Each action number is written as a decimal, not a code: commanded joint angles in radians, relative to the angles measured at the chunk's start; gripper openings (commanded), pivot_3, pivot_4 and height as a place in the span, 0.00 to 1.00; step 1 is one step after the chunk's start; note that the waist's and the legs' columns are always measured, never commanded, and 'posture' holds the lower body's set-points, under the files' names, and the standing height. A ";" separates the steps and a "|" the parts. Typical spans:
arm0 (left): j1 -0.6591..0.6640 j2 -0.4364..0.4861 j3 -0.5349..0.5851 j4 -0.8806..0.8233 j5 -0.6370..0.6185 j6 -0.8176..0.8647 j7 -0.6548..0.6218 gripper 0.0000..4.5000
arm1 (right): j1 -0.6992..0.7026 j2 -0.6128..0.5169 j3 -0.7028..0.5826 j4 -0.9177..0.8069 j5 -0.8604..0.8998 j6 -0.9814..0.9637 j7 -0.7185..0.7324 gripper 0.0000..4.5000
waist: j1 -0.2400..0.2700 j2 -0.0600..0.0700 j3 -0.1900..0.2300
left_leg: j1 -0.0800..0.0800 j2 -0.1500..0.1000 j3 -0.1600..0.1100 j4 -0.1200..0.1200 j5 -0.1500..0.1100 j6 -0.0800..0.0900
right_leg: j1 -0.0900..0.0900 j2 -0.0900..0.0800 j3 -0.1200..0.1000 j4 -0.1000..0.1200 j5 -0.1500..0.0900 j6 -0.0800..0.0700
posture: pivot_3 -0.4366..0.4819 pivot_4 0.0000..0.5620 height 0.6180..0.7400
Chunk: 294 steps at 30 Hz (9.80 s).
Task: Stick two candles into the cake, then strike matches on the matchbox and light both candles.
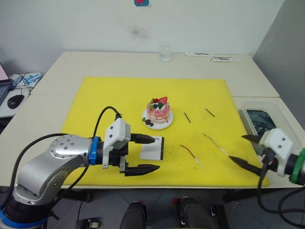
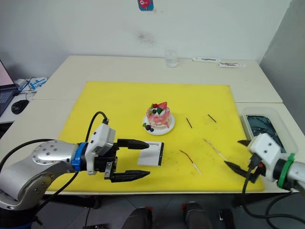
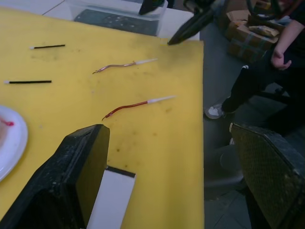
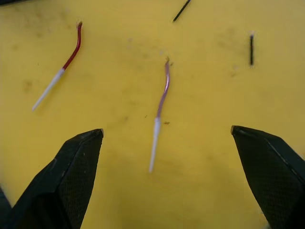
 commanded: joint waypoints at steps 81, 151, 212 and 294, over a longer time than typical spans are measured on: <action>-0.196 -0.601 0.050 0.218 -0.940 0.161 0.808 1.00 | -0.576 0.096 0.111 -0.019 1.303 0.365 -0.631 0.01 | 0.002 -0.001 0.001 | -0.001 -0.002 -0.007 0.000 0.000 0.001 | 0.005 0.001 -0.002 -0.003 -0.001 0.000 | 0.48 0.27 1.00; -0.408 -0.359 0.055 0.766 0.124 -0.342 0.229 0.00 | -0.786 0.076 0.433 -0.127 0.335 0.299 -0.406 1.00 | 0.003 -0.002 0.002 | -0.008 -0.002 -0.006 -0.003 0.000 0.000 | -0.003 0.001 -0.003 -0.004 -0.001 0.001 | 0.48 0.27 1.00; -0.337 -0.530 0.064 0.946 0.303 -0.495 0.192 0.00 | -0.759 0.119 0.424 -0.176 0.300 0.379 -0.376 1.00 | 0.003 -0.001 0.002 | -0.006 -0.002 -0.007 -0.003 0.000 0.000 | -0.001 0.001 -0.004 -0.003 0.001 0.004 | 0.48 0.27 1.00; 0.033 -0.096 -0.104 0.036 0.024 -0.084 -0.038 1.00 | -0.074 0.134 0.279 -0.288 0.062 0.320 -0.307 0.00 | 0.001 -0.002 0.002 | -0.005 0.000 -0.006 -0.002 -0.001 -0.001 | -0.001 0.000 -0.003 -0.003 -0.006 -0.001 | 0.48 0.27 1.00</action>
